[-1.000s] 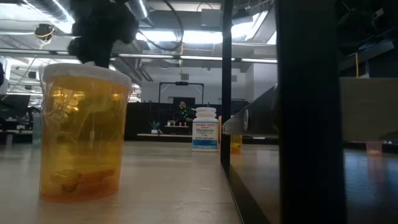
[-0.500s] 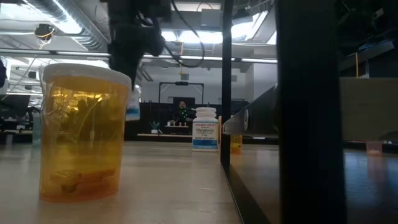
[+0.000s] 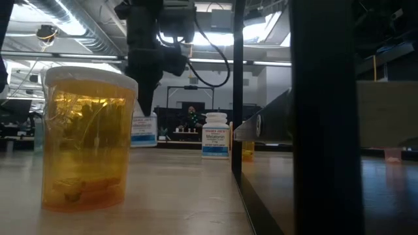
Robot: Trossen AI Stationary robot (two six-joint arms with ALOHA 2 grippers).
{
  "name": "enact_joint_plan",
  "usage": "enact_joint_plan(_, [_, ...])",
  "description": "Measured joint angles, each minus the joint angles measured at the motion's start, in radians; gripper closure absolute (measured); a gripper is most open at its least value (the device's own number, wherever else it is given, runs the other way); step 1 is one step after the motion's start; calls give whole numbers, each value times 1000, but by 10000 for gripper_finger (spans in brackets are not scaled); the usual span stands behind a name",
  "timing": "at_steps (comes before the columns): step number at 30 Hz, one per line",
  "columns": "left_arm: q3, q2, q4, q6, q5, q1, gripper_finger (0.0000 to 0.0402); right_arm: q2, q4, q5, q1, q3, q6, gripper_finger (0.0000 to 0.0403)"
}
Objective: Pick and place medicine bottles onto shelf by color
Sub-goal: Move the bottom left white bottle closer to the center
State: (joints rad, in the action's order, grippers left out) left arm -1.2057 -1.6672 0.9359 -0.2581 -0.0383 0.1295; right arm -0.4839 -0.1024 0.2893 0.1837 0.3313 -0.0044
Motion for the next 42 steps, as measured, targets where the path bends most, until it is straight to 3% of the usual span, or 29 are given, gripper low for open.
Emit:
enact_joint_plan(15, [0, 0, -14, 0, 0, 0, 223, 0, 0, -8, 0, 0, -3, 185])
enact_joint_plan(26, [0, 0, -13, -1, 0, 0, 223, 0, 0, -263, 0, 0, -8, 185])
enact_joint_plan(42, [0, 0, -13, -5, 0, 0, 223, 0, 0, -270, 0, 0, -1, 185])
